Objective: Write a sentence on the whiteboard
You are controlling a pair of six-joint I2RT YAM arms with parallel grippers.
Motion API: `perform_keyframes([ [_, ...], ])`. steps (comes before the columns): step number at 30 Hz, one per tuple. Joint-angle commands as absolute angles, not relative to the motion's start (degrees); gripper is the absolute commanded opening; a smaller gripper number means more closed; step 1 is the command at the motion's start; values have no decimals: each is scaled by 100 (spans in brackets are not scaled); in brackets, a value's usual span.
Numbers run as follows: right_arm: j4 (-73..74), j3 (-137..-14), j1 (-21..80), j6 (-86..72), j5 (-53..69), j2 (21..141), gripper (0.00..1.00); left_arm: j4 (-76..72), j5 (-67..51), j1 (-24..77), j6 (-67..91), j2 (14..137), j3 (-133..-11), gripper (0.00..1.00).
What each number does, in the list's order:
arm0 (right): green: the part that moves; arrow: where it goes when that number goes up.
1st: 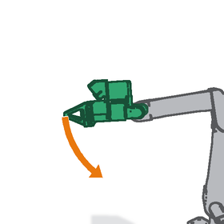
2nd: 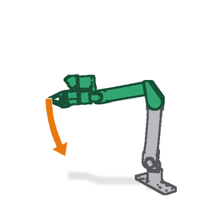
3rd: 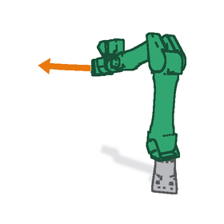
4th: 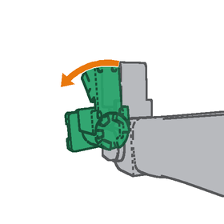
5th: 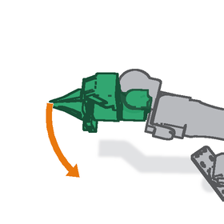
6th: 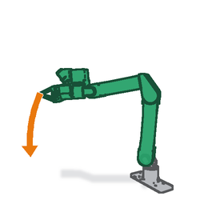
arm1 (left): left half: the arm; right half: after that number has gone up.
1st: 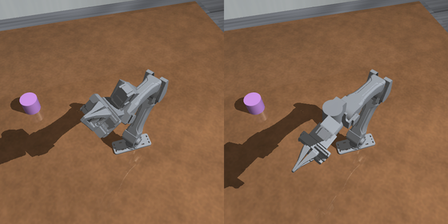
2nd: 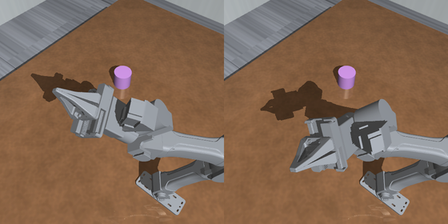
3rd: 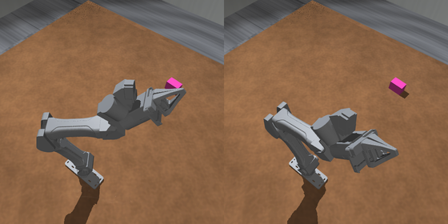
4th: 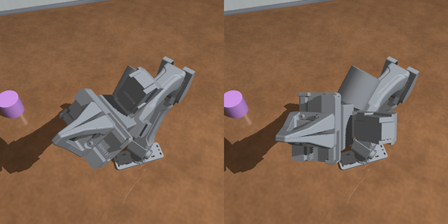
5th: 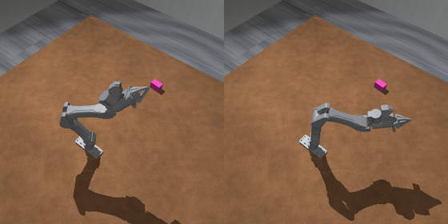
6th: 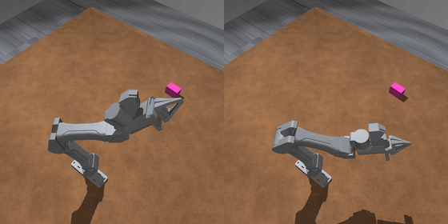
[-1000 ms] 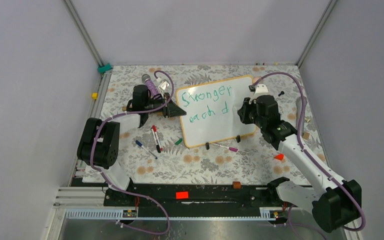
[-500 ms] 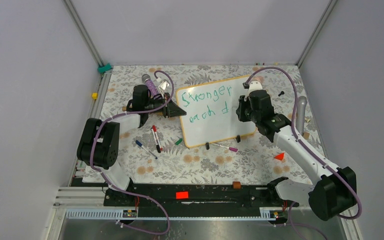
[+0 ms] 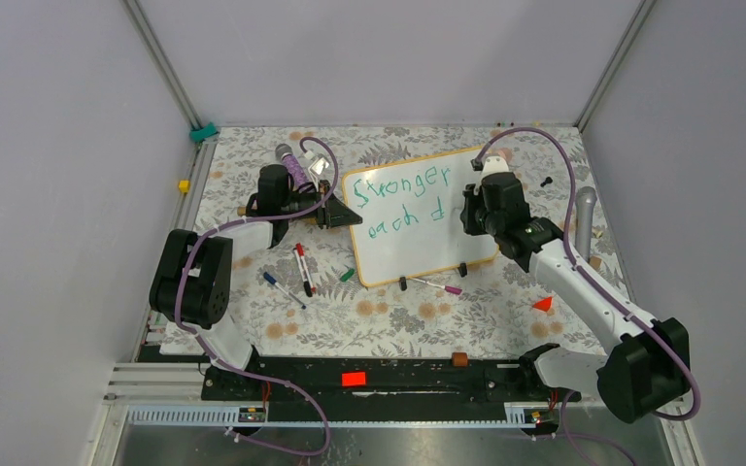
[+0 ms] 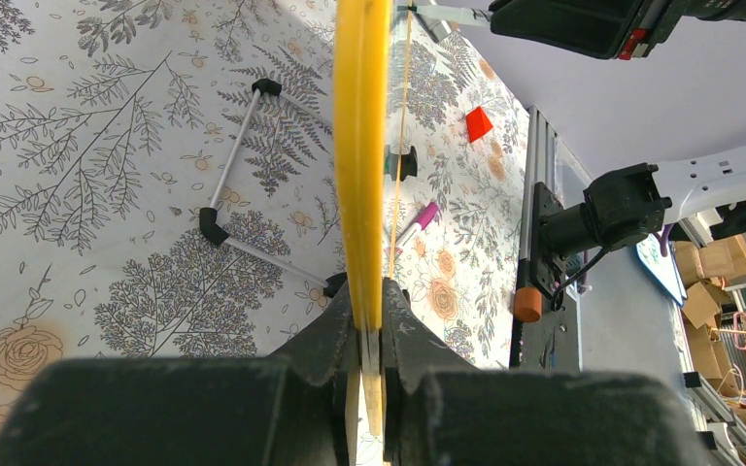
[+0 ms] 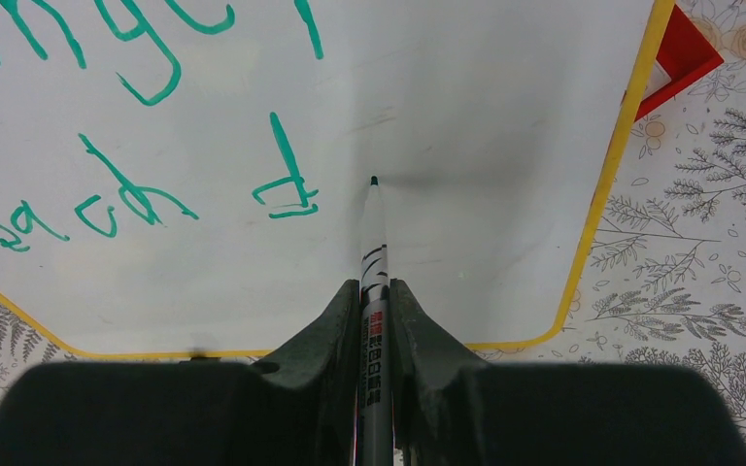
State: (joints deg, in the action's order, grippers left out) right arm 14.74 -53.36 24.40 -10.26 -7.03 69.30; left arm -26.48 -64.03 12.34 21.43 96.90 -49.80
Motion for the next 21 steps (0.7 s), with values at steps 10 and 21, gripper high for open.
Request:
perform_keyframes([
  [10,1437,-5833,2546,-956,-717,7239,0,-2395,-6260,1422,1687,9686,-4883,0],
  [21,1839,-5855,2704,-824,-589,7221,0,-2382,-6271,1431,1696,9737,-4904,0],
])
